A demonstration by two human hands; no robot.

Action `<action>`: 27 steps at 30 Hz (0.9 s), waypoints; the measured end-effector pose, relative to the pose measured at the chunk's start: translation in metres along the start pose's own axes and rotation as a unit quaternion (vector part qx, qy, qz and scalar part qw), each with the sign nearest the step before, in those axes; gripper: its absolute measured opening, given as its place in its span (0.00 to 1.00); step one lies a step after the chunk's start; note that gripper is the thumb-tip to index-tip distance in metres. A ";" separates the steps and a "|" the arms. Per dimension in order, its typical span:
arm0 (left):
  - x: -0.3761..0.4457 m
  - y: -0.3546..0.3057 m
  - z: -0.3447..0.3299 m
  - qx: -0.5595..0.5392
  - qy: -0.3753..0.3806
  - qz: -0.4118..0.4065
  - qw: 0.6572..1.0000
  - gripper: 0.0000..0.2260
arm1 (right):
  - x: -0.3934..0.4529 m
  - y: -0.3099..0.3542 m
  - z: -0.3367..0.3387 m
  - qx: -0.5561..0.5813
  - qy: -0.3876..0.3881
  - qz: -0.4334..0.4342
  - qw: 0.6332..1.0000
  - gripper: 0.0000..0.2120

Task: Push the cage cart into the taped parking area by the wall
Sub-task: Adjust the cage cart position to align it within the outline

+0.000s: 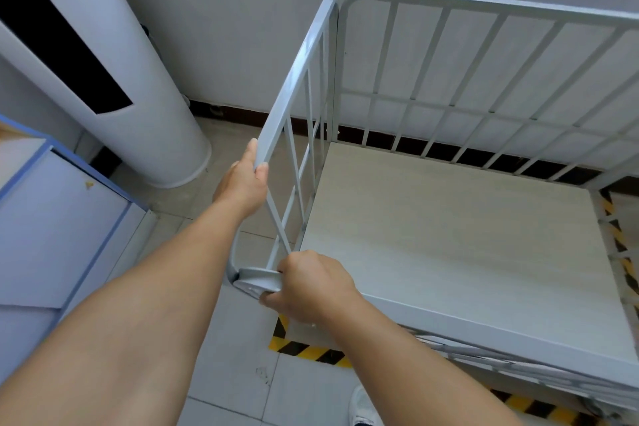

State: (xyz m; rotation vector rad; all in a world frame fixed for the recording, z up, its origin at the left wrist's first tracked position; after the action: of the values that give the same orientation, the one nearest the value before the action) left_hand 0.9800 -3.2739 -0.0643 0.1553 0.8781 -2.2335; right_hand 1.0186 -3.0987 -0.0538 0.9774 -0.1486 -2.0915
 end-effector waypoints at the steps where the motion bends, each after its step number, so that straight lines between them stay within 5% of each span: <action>1: 0.003 0.000 0.002 0.005 0.000 0.002 1.000 0.24 | 0.004 0.001 0.002 0.001 -0.004 -0.001 1.000 0.17; 9: -0.008 -0.003 0.002 0.062 0.009 0.040 0.997 0.25 | 0.011 0.001 -0.001 -0.019 -0.024 0.000 1.000 0.17; 21: -0.099 -0.039 -0.040 0.053 -0.079 0.041 0.995 0.24 | -0.041 -0.052 0.011 0.049 -0.014 0.042 0.998 0.23; 27: -0.134 -0.102 -0.086 -0.004 -0.013 -0.052 0.999 0.20 | -0.086 -0.122 0.019 0.100 -0.121 -0.084 0.984 0.16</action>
State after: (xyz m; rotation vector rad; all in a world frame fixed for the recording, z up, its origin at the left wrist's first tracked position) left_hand 0.9981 -3.0894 -0.0267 0.0768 0.9001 -2.3221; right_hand 0.9621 -2.9597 -0.0392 0.8740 -0.4200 -2.3838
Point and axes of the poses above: each hand's wrist, its own x-axis towards the middle knuckle, its own z-axis out of the back of the hand, y = z × x, the point moved 5 cm from there along x, towards the middle knuckle, and after that the axes turned 9 degrees about y, right-handed, at the moved point
